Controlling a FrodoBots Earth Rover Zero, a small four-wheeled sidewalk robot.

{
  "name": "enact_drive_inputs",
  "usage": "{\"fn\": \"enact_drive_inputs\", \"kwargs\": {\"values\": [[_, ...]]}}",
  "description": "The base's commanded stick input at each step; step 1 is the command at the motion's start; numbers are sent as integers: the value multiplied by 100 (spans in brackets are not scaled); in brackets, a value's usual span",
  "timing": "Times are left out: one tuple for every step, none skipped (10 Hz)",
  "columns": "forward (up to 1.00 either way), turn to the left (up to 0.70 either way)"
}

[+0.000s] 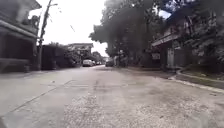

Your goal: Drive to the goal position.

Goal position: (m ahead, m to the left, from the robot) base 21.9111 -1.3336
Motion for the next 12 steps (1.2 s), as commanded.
{"fn": "enact_drive_inputs", "kwargs": {"values": [[70,0],[70,0],[70,0],[70,0],[70,0],[70,0],[70,0],[70,19],[70,27],[70,5],[70,0],[70,0]]}}
